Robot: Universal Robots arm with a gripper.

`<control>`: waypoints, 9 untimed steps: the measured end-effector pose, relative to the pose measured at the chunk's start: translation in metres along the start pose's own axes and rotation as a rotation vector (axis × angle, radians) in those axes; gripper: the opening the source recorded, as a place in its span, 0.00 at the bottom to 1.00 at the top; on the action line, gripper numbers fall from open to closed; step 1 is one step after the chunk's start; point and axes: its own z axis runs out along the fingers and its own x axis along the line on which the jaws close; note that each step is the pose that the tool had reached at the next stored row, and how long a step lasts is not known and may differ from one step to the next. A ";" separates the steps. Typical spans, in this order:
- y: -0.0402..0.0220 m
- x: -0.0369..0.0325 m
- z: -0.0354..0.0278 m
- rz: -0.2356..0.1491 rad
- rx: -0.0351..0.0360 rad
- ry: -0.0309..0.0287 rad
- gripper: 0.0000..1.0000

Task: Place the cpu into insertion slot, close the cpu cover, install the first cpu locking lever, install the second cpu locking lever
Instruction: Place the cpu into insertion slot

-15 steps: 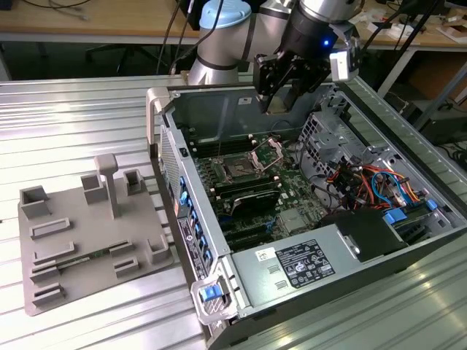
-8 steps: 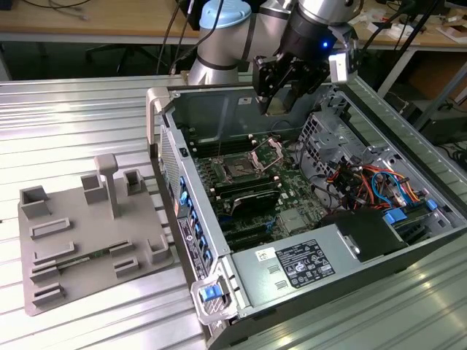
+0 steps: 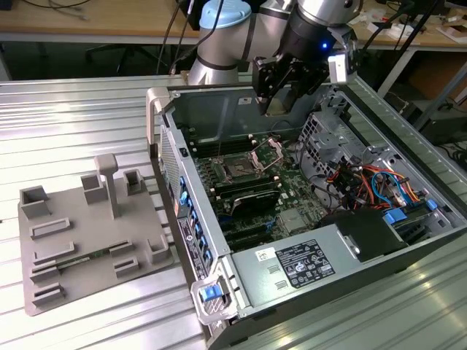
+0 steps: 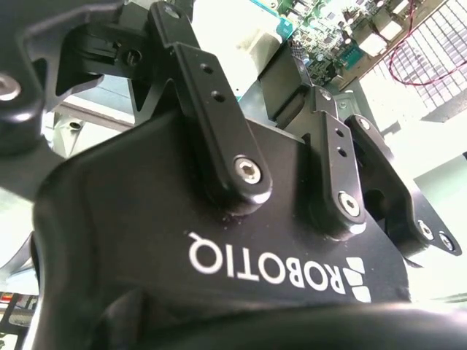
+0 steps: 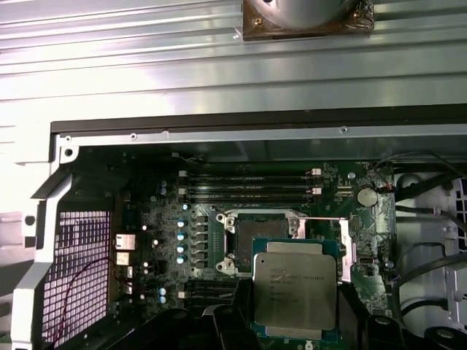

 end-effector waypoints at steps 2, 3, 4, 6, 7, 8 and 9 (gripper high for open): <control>-0.0001 0.0001 0.0014 0.000 0.0000 0.0000 0.55; -0.0002 0.0001 0.0023 0.000 0.0001 0.0001 0.55; -0.0003 0.0000 0.0028 0.000 0.0002 0.0001 0.55; -0.0003 0.0000 0.0034 0.000 0.0002 0.0001 0.55; -0.0004 0.0000 0.0040 0.000 0.0002 0.0001 0.55; -0.0004 0.0000 0.0042 0.000 0.0001 0.0001 0.55; -0.0004 0.0000 0.0045 0.000 0.0002 0.0001 0.55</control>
